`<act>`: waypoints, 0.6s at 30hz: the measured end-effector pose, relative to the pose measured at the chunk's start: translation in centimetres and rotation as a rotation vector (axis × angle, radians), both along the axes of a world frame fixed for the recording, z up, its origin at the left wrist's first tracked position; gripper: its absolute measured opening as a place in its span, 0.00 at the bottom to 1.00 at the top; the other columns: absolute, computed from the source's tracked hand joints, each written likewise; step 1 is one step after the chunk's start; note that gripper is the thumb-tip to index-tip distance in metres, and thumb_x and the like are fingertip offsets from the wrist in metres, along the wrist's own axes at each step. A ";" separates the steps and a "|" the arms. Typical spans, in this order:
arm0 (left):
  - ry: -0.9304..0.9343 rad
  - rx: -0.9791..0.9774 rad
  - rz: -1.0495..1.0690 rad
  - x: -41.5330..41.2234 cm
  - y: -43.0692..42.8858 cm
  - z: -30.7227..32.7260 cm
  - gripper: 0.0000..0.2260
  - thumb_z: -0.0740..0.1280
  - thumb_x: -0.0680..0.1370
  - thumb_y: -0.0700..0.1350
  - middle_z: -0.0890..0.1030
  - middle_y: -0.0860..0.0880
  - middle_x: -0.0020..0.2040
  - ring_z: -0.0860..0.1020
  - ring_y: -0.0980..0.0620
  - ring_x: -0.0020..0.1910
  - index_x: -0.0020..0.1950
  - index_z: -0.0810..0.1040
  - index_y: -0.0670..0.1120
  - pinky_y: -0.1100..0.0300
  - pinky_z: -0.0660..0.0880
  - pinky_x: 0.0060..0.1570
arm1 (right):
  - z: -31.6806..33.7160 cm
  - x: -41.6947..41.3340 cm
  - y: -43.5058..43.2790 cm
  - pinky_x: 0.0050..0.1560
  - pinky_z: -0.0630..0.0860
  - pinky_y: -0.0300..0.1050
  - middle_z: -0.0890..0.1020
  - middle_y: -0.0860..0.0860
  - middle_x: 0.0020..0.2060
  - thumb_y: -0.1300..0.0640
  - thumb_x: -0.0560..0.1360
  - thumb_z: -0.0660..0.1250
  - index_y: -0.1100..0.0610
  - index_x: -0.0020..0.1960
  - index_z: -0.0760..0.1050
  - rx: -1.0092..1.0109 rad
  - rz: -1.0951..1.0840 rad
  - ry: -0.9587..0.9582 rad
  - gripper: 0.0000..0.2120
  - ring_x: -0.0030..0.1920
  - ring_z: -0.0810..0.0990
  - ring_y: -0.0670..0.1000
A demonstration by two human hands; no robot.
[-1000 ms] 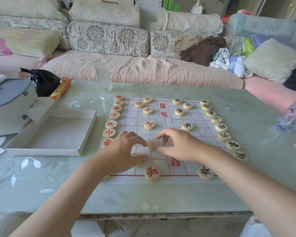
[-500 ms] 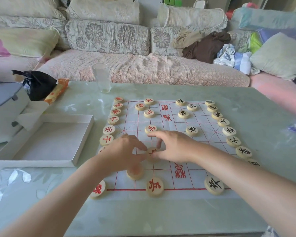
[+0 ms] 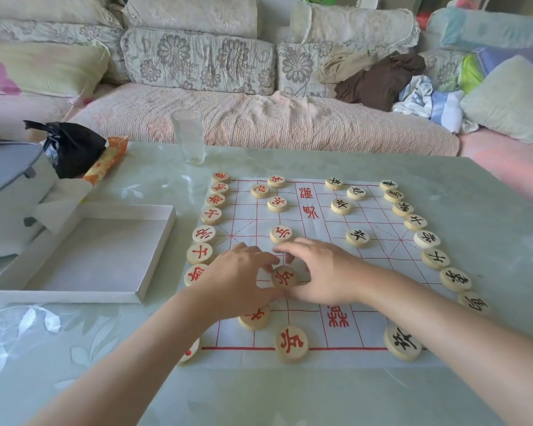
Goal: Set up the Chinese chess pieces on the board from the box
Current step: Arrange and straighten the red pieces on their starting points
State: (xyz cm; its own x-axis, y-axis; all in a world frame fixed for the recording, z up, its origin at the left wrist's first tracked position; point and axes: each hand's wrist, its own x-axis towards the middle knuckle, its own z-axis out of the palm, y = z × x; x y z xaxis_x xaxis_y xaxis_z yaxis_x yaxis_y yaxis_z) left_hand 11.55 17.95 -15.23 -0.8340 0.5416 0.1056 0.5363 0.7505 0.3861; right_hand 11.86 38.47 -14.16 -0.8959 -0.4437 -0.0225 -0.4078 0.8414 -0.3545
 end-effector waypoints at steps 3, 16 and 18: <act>-0.044 0.014 0.013 0.1 0.0 0.3 0.26 0.68 0.71 0.62 0.78 0.61 0.56 0.72 0.56 0.54 0.68 0.71 0.56 0.58 0.72 0.56 | 0.0 0.1 0.0 0.54 0.64 0.32 0.73 0.36 0.59 0.51 0.72 0.71 0.41 0.75 0.63 -0.085 0.014 -0.051 0.35 0.48 0.69 0.28; -0.048 0.020 0.062 0.4 1.0 0.3 0.20 0.73 0.70 0.57 0.78 0.60 0.53 0.72 0.55 0.54 0.61 0.76 0.57 0.60 0.71 0.53 | -0.2 1.0 0.0 0.53 0.67 0.36 0.75 0.37 0.56 0.47 0.72 0.71 0.43 0.74 0.64 -0.117 -0.047 -0.064 0.33 0.45 0.71 0.33; -0.047 0.025 0.075 0.4 1.2 0.3 0.20 0.72 0.70 0.57 0.78 0.59 0.53 0.73 0.55 0.54 0.60 0.76 0.56 0.59 0.72 0.53 | -0.2 1.0 0.0 0.55 0.67 0.37 0.75 0.38 0.57 0.47 0.72 0.71 0.43 0.74 0.64 -0.109 -0.061 -0.073 0.33 0.46 0.71 0.35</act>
